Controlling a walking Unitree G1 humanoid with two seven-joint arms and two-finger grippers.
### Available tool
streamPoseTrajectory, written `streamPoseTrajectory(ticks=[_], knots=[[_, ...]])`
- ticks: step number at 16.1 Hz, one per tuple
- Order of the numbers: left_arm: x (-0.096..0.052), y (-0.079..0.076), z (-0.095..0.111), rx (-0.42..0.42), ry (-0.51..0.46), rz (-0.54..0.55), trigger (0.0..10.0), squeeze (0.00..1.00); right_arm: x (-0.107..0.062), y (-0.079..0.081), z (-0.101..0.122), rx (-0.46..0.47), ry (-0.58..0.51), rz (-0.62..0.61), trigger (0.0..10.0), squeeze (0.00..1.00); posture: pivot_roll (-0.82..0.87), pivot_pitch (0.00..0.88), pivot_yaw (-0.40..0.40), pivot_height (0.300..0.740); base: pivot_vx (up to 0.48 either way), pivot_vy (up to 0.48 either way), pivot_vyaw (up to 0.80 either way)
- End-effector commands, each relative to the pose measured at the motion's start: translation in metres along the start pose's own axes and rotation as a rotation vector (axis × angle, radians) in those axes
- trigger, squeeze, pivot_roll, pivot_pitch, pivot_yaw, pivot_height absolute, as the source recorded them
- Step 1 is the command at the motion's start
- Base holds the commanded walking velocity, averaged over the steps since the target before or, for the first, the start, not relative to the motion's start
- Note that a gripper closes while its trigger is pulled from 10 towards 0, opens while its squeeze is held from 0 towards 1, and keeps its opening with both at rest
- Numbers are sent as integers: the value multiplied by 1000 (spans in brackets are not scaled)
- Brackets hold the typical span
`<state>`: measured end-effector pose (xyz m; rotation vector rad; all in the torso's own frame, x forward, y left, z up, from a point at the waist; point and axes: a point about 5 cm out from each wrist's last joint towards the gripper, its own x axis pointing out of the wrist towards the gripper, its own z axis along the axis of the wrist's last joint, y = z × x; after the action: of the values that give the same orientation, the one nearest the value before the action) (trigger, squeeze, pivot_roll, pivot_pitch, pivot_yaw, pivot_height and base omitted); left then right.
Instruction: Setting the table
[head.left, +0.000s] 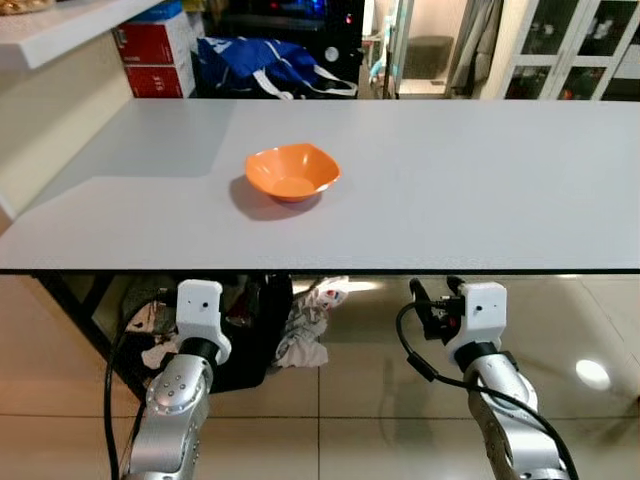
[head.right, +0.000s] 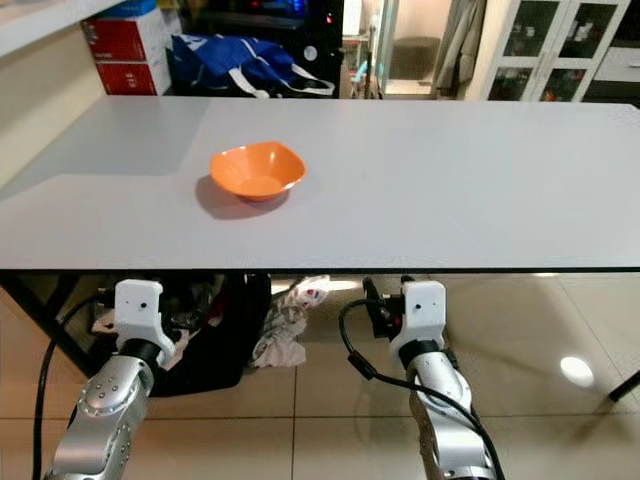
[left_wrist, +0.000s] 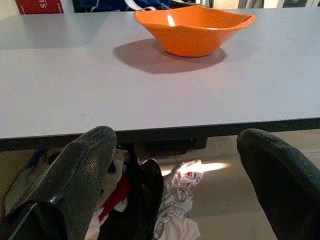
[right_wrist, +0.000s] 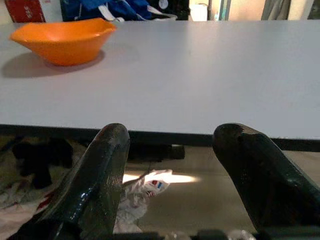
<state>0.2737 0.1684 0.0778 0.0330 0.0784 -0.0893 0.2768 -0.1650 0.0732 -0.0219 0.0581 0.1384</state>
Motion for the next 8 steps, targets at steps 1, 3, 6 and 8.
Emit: streamPoseTrajectory(ticks=[1,3,6,8], knots=[[-3,4,0,1,3,13,10000,0,4,2,2,19,-15,9,10000,0,-70,0,10,740,0,465,0],[-6,8,3,-8,-8,35,10000,0,7,1,1,51,-25,7,10000,0,-61,0,6,740,0,467,0],[-11,11,2,-26,-12,61,10000,0,10,4,-2,69,-25,20,10000,0,-40,0,-2,740,0,479,0],[-13,14,-1,-23,-8,71,10000,0,12,8,-7,65,-11,40,10000,0,-21,0,-12,740,0,480,0]])
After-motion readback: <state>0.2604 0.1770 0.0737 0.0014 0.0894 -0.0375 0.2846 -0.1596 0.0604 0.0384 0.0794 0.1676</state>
